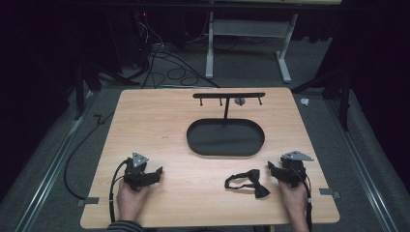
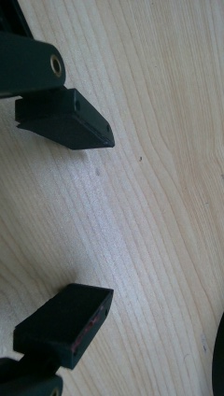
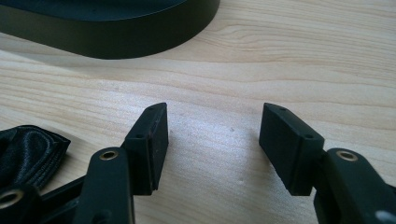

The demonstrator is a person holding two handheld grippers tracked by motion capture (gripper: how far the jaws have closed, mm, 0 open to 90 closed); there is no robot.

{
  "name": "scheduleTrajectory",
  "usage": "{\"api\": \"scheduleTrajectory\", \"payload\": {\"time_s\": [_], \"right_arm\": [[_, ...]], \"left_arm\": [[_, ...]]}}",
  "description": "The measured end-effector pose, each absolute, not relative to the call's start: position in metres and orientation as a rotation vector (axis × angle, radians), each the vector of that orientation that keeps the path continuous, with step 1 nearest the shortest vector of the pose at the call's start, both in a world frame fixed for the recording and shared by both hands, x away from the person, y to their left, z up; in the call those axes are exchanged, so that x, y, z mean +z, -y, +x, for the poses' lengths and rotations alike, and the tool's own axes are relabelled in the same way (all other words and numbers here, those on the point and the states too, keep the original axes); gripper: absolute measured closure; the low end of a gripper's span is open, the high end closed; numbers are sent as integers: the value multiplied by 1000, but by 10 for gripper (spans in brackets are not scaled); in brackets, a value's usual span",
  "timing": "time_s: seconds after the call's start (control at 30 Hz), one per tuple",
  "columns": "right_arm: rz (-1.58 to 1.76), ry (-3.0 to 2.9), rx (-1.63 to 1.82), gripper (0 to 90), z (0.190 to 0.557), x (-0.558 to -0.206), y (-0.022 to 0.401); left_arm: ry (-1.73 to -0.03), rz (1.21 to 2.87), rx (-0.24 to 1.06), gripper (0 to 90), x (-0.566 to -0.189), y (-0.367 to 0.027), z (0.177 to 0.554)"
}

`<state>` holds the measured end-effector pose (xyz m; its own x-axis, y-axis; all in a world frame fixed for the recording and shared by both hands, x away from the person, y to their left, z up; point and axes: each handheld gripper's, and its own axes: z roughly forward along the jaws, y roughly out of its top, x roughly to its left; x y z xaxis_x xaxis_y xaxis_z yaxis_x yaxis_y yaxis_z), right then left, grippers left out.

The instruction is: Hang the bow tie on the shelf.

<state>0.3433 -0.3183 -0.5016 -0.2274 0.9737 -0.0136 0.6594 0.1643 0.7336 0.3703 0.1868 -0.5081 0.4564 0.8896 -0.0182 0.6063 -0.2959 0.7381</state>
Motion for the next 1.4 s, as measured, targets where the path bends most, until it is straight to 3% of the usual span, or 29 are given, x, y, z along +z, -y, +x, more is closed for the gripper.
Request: {"api": "scheduleTrajectory", "payload": {"time_s": [0.57,1.4], "right_arm": [[1537,-1967,843,400,343,-502,318],[1548,-1969,903,439,341,-498,323]], "left_arm": [[-1246,2019,527,230,-508,-187,370],[-1245,2021,528,227,-508,-187,370]]}}
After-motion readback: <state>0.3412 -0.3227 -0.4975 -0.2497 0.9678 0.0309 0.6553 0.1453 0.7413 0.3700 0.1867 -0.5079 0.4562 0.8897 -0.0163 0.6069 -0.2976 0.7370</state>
